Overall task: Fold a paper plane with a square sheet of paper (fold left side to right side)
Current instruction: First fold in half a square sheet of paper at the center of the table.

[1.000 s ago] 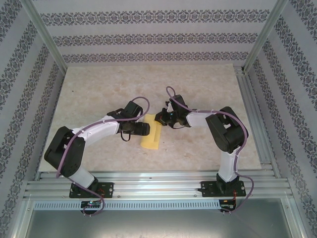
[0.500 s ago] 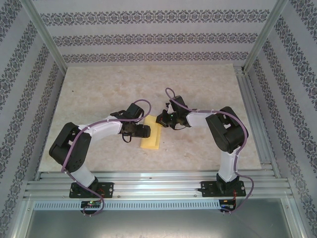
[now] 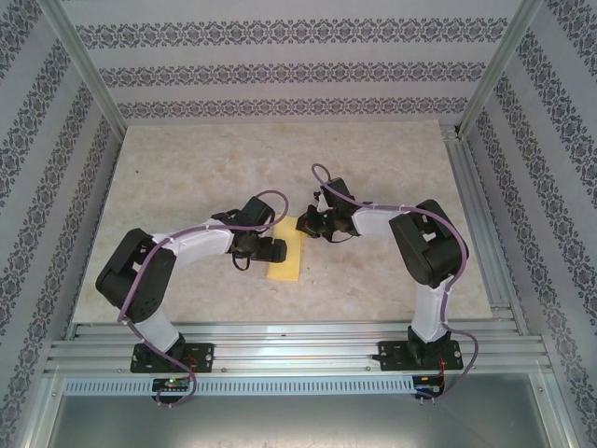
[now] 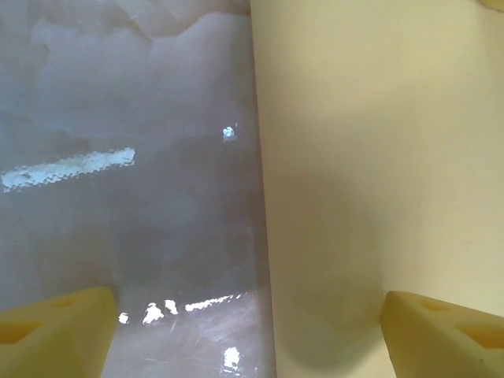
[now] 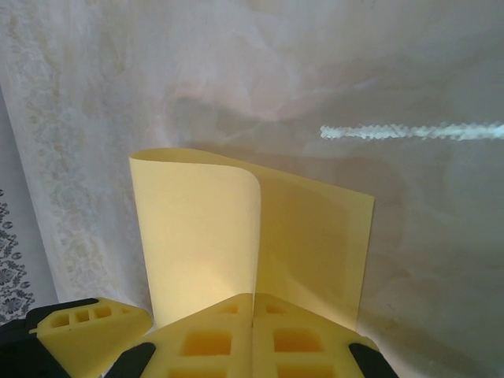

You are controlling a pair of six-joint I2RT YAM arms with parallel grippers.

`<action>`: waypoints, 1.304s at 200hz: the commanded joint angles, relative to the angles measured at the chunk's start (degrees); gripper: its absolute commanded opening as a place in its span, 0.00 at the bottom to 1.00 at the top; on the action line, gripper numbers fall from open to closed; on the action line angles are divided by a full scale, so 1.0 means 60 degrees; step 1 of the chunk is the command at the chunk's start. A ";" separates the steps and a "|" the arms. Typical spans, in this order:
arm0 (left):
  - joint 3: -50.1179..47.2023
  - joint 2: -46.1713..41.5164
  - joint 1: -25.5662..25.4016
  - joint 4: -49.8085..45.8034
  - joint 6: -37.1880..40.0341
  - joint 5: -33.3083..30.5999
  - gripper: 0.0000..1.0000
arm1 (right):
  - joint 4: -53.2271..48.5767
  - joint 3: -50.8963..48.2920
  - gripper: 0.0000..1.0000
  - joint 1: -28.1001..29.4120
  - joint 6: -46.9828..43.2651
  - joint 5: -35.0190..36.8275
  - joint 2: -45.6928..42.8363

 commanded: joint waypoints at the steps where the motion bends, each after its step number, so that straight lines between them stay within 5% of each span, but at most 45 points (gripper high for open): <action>1: 0.0184 0.0173 -0.0157 0.0027 0.0106 -0.0132 0.88 | -0.0191 0.0209 0.00 -0.0057 -0.0326 0.0195 -0.0026; 205: 0.0212 0.0529 -0.0172 -0.0034 -0.0067 -0.0637 0.82 | -0.0523 0.0172 0.00 0.0239 -0.0447 0.0641 0.0107; 261: 0.0205 0.0682 -0.0187 -0.0129 -0.0038 -0.0827 0.81 | -0.0476 0.0173 0.08 0.0251 -0.0378 0.0674 0.0062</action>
